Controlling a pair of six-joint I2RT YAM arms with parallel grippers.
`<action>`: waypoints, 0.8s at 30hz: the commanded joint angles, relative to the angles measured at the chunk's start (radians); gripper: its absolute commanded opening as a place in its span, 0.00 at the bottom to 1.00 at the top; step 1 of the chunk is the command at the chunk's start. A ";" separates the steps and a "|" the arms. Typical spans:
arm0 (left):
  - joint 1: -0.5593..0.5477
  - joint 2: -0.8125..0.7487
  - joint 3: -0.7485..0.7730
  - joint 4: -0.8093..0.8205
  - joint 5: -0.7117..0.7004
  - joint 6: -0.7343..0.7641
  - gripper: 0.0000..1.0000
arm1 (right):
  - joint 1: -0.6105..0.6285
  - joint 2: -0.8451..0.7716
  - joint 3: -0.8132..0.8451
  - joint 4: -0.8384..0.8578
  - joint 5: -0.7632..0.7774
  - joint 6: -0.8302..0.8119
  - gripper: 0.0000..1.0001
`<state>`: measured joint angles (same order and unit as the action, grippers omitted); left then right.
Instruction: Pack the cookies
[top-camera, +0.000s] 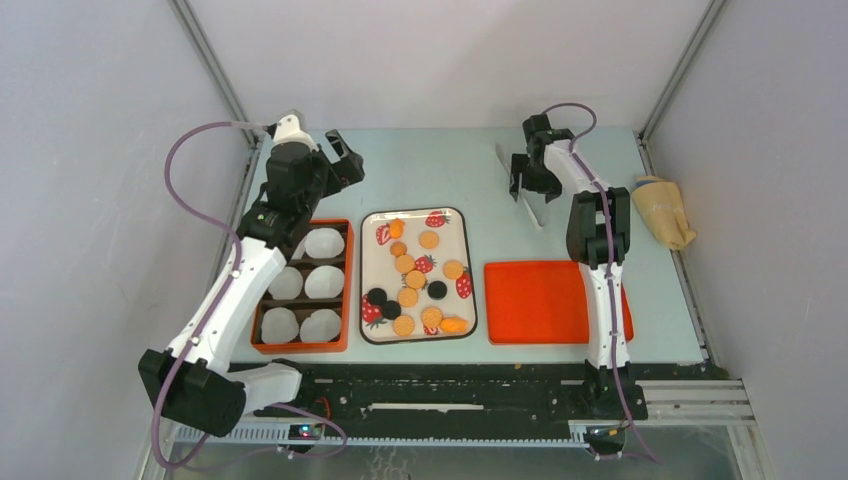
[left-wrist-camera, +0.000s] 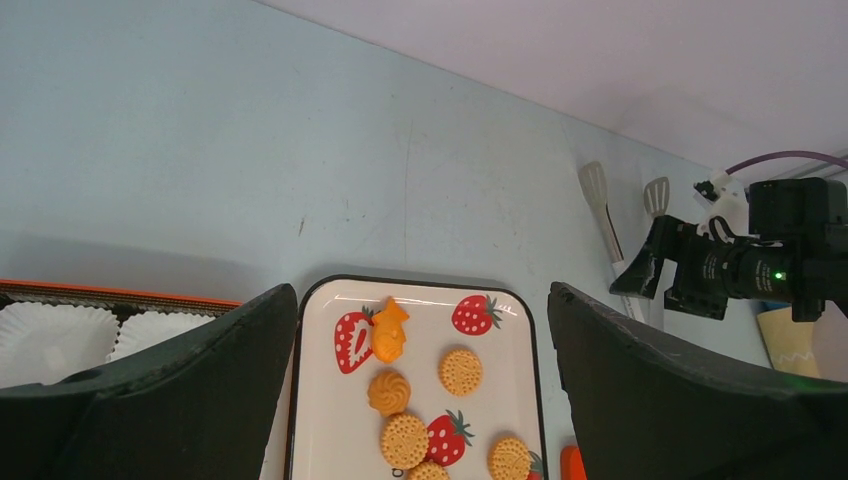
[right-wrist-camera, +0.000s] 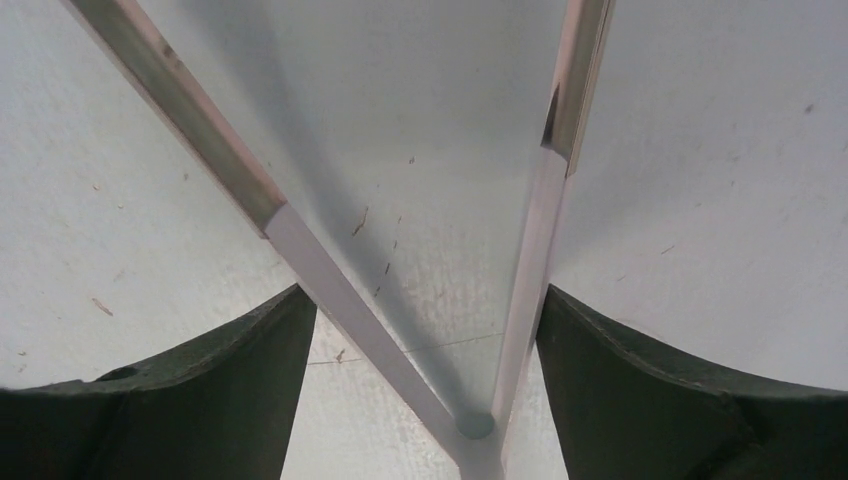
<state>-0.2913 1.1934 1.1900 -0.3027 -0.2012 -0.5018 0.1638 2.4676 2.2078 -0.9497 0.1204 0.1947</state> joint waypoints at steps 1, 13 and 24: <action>0.001 -0.027 -0.027 0.021 0.014 -0.020 1.00 | 0.010 -0.010 -0.009 -0.035 0.024 0.027 0.83; 0.001 -0.046 -0.044 0.027 0.019 -0.023 1.00 | 0.023 -0.125 -0.029 -0.003 0.091 0.019 0.47; 0.006 -0.006 0.024 -0.065 -0.055 -0.039 1.00 | 0.072 -0.345 -0.044 -0.036 0.147 -0.003 0.44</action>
<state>-0.2913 1.1732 1.1702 -0.3088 -0.2047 -0.5175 0.2035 2.2711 2.1494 -0.9718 0.2131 0.2070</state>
